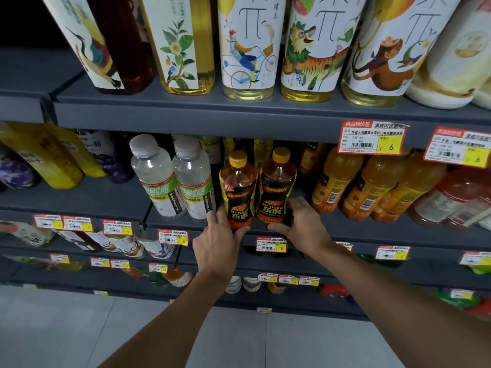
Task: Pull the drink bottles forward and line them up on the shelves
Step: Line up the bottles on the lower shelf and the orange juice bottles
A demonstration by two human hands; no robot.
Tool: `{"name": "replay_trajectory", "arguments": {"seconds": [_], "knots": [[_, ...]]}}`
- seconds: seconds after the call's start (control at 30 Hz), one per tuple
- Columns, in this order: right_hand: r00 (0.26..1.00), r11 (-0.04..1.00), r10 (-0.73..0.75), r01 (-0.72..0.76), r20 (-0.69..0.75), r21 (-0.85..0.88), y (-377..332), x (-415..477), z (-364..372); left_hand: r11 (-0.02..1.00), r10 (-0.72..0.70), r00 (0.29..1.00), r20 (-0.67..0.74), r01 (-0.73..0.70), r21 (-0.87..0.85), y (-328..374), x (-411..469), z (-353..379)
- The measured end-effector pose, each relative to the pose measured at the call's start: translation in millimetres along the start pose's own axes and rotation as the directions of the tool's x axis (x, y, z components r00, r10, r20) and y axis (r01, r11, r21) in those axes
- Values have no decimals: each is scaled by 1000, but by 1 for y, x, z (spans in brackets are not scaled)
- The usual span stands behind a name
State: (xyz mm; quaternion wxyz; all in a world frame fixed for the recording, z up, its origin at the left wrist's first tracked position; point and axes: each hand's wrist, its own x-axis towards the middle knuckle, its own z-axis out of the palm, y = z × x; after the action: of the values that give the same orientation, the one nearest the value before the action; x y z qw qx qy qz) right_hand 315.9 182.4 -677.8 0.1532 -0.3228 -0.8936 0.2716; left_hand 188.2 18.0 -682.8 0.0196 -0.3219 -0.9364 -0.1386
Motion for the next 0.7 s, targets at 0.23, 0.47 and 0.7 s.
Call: {"name": "replay_trajectory", "arguments": {"seconds": [0.23,0.47,0.7], "knots": [[999,1000,10,-10,34,-21,-6,-3,1,998,9,1000,28,-11,60,-3,-2,-4],[998,998,4,0,69,-63,-4,0,0,991,63,997,38,-67,119,-9,4,-3],[997,999,12,-8,81,-41,-4,-1,-1,968,188,982,27,-190,165,-17,13,-6]]}}
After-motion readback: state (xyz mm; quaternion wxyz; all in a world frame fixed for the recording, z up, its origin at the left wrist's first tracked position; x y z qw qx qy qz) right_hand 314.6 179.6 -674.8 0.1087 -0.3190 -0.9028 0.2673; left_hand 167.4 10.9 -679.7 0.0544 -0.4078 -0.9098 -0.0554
